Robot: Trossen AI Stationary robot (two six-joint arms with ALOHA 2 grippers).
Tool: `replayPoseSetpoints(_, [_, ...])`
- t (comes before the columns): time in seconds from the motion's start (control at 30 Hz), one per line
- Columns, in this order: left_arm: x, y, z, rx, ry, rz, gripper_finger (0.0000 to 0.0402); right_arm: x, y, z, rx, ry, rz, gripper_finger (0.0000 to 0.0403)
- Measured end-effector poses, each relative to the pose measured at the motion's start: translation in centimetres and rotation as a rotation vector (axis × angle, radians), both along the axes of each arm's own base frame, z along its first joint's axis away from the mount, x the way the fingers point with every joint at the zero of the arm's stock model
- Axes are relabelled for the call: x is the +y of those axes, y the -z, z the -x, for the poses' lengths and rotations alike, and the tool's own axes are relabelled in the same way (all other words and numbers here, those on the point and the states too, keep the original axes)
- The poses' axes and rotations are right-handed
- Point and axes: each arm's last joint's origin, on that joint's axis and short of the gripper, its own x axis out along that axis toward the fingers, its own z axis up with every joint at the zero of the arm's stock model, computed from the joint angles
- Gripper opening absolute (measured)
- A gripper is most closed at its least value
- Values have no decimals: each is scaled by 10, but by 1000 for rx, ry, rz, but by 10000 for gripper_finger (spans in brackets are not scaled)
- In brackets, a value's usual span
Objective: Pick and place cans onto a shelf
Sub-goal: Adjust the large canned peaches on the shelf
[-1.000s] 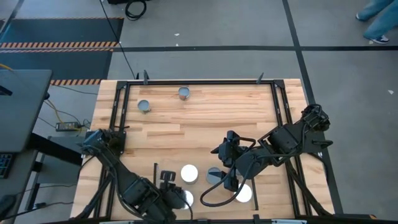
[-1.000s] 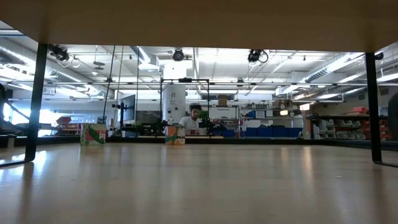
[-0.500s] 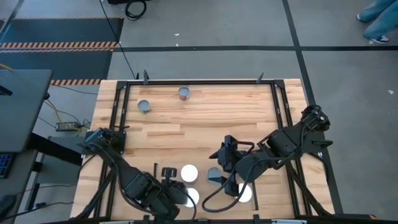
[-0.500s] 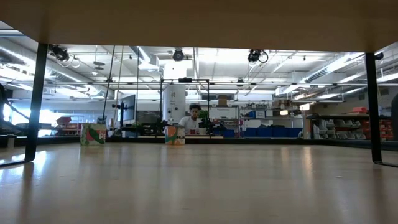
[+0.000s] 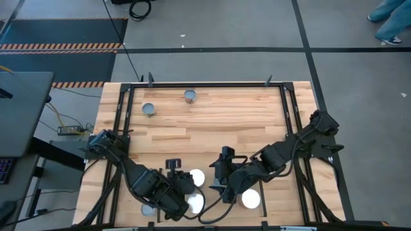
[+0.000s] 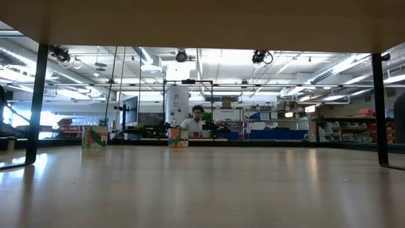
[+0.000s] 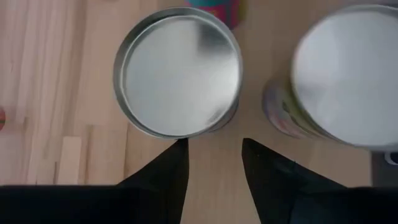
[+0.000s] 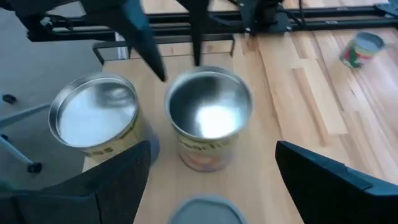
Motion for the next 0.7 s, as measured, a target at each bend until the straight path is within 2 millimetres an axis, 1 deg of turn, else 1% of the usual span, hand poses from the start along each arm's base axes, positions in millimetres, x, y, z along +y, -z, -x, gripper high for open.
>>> replayPoseSetpoints(0.1, [4,0,-3,-4,-15,3,156,-2,13,-5,-4,-1,14,352])
replayPoseSetpoints(0.33, [10,1,-5,15,-30,-10,156,-13,31,-10,34,10,55,352])
replayPoseSetpoints(0.5, [14,1,-6,25,-51,-14,156,-17,36,-14,31,-1,49,352])
replayPoseSetpoints(0.7, [17,1,-4,46,-58,-28,156,-23,35,-19,14,-6,60,352])
